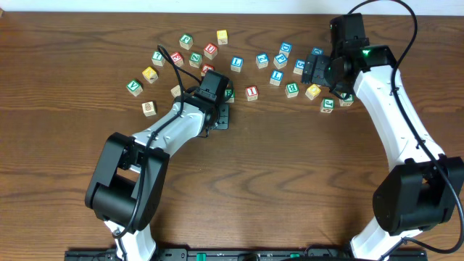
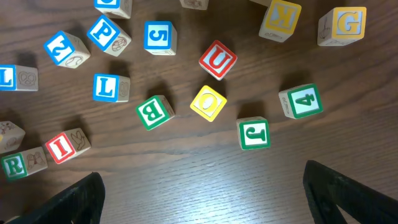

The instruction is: Spell out CORL

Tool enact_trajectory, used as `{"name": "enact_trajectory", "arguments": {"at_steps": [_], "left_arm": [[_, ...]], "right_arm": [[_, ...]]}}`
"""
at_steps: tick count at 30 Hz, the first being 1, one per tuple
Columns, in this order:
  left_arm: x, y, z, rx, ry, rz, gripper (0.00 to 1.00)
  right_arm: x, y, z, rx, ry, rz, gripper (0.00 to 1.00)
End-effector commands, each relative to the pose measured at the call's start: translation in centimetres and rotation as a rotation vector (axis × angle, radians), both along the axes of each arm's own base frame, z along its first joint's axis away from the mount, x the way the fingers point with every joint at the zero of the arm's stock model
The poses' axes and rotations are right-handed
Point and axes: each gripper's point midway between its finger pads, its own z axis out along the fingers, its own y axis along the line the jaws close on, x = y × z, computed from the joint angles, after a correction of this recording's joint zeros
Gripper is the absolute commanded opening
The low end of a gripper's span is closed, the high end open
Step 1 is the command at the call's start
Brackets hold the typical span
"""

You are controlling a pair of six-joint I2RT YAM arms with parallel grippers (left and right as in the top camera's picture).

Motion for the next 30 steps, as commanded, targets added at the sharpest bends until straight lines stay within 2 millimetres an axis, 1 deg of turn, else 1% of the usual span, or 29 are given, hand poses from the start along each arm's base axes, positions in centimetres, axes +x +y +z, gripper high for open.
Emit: {"name": "enact_trajectory", "arguments": {"at_steps": [1,6,15,16,17,20,30], "left_arm": [[0.35,0.13,-0.61,0.019,0.004,0.008,0.27],[0.2,0.12,-0.7,0.011,0.013,0.024,0.27],[0.01,0.14,-0.77,0.011,0.022,0.026,0.29],[0.0,0.12,-0.77,0.011,0.022,0.026,0.38],[0.0,0.12,-0.77,0.011,0.022,0.026,0.39],[0.01,0.14,-0.77,0.011,0.022,0.026,0.4],[-0.03,0.15,-0.78,0.011,0.023,0.026,0.4]], "right_arm": [[-0.22,0.06,-0.02,-0.006,0.003,-0.009,0.97],[-0.24,0.06,-0.03,-0.007,0.003,-0.009,0.97],[-0.23,0.06,-0.03,-0.007,0.003,-0.009,0.97],[-0.24,0.06,-0.03,-0.007,0.003,-0.009,0.97],[-0.24,0.06,-0.03,-0.007,0.003,-0.009,0.97],[-0.24,0.06,-0.03,-0.007,0.003,-0.009,0.97],[-0.24,0.06,-0.03,-0.007,0.003,-0.009,0.97]]}}
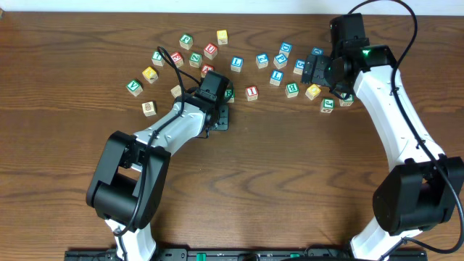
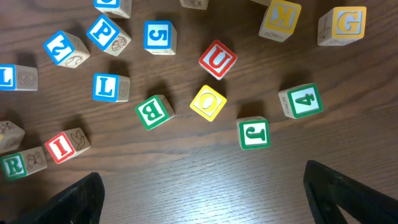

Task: Spell out CORL
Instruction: 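Lower the C block onto the table, open left gripper, withdraw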

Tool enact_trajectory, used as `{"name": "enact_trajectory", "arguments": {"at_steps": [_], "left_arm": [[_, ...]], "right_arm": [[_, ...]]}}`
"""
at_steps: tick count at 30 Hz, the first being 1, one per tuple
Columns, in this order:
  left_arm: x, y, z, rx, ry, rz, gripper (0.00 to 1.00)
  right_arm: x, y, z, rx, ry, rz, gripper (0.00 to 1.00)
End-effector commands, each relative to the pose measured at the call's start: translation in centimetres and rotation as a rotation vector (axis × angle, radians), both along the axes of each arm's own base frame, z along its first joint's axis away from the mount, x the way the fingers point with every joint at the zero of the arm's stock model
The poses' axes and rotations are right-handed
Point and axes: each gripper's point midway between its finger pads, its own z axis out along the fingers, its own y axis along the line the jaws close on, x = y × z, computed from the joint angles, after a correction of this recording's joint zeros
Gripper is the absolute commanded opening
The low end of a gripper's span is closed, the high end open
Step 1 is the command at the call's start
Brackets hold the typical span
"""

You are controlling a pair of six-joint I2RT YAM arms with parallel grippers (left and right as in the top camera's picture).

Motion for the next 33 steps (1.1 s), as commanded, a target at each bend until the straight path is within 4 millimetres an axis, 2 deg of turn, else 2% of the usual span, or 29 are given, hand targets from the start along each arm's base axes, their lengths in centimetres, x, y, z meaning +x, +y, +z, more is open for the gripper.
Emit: {"name": "enact_trajectory", "arguments": {"at_steps": [1,4,8,12,20,26,33], "left_arm": [[0.2,0.0,-0.3,0.01,0.004,0.004,0.4],[0.2,0.0,-0.3,0.01,0.005,0.004,0.41],[0.2,0.0,-0.2,0.01,0.005,0.003,0.51],[0.1,0.1,0.9,0.009,-0.004,-0.003,0.55],[0.1,0.2,6.0,-0.01,-0.082,-0.036,0.6],[-0.8,0.7,10.3,-0.034,-0.145,-0.041,0.61],[-2.0,3.1,14.5,-0.047,-0.185,0.005,0.61]], "right_arm": [[-0.2,0.1,0.0,-0.006,0.002,-0.009,0.97],[-0.2,0.1,0.0,-0.006,0.002,-0.009,0.97],[-0.2,0.1,0.0,-0.006,0.002,-0.009,0.97],[-0.2,0.0,0.0,-0.006,0.002,-0.01,0.99],[-0.2,0.0,0.0,-0.006,0.002,-0.011,0.99],[-0.2,0.0,0.0,-0.006,0.001,-0.011,0.99],[-0.2,0.0,0.0,-0.006,0.002,-0.009,0.98]]}}
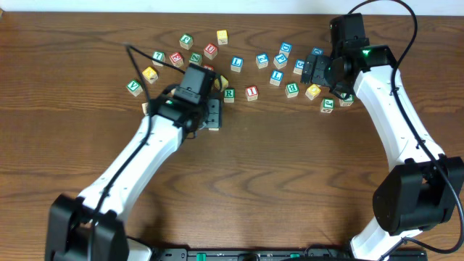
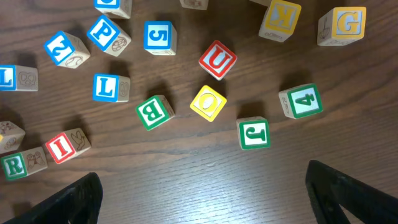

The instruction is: Spell out CORL

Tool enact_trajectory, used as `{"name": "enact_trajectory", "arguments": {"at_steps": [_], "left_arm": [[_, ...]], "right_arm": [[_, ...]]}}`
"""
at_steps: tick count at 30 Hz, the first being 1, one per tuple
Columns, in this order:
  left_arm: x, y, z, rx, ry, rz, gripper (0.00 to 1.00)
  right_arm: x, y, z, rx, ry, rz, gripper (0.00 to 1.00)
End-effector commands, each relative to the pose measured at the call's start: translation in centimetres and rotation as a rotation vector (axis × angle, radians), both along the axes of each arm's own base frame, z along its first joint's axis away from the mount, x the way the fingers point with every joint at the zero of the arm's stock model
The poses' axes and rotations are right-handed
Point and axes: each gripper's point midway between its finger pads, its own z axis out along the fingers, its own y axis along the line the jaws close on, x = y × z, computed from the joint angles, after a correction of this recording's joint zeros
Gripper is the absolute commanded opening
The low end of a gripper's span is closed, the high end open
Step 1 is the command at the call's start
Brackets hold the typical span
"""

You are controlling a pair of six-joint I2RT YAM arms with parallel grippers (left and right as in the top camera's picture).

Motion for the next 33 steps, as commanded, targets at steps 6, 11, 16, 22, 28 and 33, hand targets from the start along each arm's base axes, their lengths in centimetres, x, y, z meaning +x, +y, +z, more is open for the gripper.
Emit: {"name": "enact_trajectory", "arguments": {"at_steps": [6,11,16,22,28,33], "left_arm": [[0.9,4.5,6.1,-0.003,-0.047,0.103,0.62],[1.5,6.6,9.9,-0.016,-0.071,0.114,0.62],[2.1,10.0,13.1,-0.031,-0.109,0.201,0.62],[2.4,13.2,13.4,-0.016,-0.115,0.267,0.62],[2.8,13.4,13.0,-0.015,-0.108,0.272,0.62],[3.1,13.3,12.2,-0.011,-0.087,0.271,0.62]], "right_arm": [[-0.1,0.2,0.0,0.003,0.0,-0.002,0.99],[-0.1,2.4,0.2,0.085,-0.002,0.117,0.99],[-0.3,3.8,0.7,0.159,0.002,0.159,0.93],[0.3,3.9,5.1,0.16,-0.048,0.161,0.89],[1.2,1.9,10.2,0.077,-0.141,0.086,0.88],[1.4,1.5,10.3,0.08,-0.141,0.038,0.88]]}}
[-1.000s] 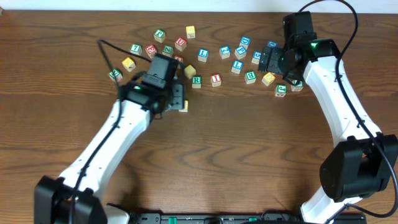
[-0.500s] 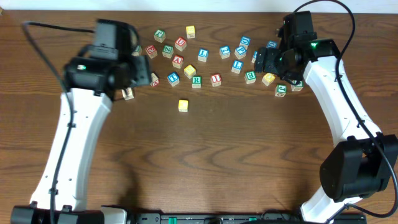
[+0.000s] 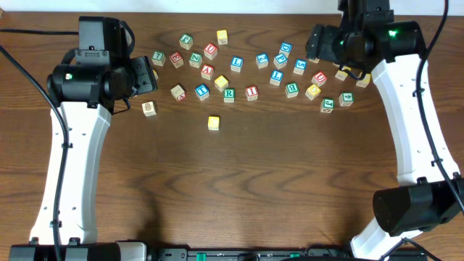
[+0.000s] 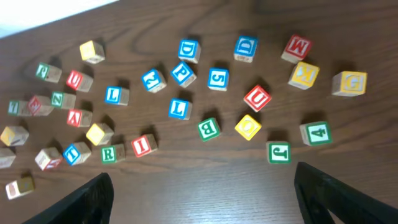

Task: Spell out CORL
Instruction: 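Lower the right gripper and close it on the yellow O block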

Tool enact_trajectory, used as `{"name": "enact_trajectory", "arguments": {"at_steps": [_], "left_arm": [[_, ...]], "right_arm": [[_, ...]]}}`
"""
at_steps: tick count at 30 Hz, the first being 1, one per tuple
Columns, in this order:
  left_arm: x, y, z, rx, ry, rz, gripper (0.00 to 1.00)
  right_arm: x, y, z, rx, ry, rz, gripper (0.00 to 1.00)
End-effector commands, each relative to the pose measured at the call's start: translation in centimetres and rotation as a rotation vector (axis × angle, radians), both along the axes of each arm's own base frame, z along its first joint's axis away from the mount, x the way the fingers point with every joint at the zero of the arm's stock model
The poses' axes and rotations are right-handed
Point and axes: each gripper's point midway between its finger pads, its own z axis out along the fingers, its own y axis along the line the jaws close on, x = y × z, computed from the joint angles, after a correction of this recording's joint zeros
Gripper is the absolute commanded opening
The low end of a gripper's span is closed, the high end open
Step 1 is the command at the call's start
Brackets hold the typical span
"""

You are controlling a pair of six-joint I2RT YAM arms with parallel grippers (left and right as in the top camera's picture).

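A lone yellow block (image 3: 213, 122), its letter unreadable, lies below the scattered letter blocks. In the cluster sit a green R (image 3: 229, 93) (image 4: 109, 153), a yellow O (image 4: 248, 127) and a blue L (image 4: 178, 107). My left gripper (image 3: 145, 76) hangs high at the left end of the cluster, jaws apart, holding nothing. My right gripper (image 4: 205, 208) is open and empty, high above the right part of the cluster; its fingers (image 4: 87, 199) frame bare wood.
Other letter and number blocks lie around: red I (image 4: 142, 144), green B (image 4: 209, 129), green J (image 4: 278, 152), green 4 (image 4: 317, 132), red U (image 4: 256, 98). The brown wooden table (image 3: 254, 174) stretches toward the front.
My left gripper has gone from low over the table's middle to high at the far left, and a yellow block lies where it was. My right gripper has risen; its view is wider.
My left gripper stayed low just below the green R for two moments, then stood slightly to the left, still low. Now it is up and away, with a yellow block left alone there. My right gripper hovered open and still over the right blocks, then rose.
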Motion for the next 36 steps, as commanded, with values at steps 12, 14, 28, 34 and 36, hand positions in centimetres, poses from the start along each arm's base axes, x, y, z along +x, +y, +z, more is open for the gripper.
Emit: {"name": "enact_trajectory", "arguments": {"at_steps": [12,14,28,34,36], "left_arm": [[0.8,0.0,-1.4,0.009,0.039,-0.017,0.62],[0.8,0.0,-1.4,0.009,0.039,-0.017,0.62],[0.9,0.0,-1.4,0.009,0.037,-0.017,0.62],[0.9,0.0,-1.4,0.009,0.038,-0.017,0.62],[0.8,0.0,-1.5,0.009,0.039,-0.017,0.62]], "right_arm": [[2.1,-1.3,-8.2,0.013,0.188,-0.266,0.76],[2.3,-1.7,-9.9,0.018,0.225,-0.312,0.73],[3.2,-4.1,-15.9,0.028,0.336,-0.441,0.58],[3.5,-3.9,-17.5,0.029,0.357,-0.454,0.56],[3.3,-3.8,-18.2,0.03,0.375,-0.452,0.56]]}}
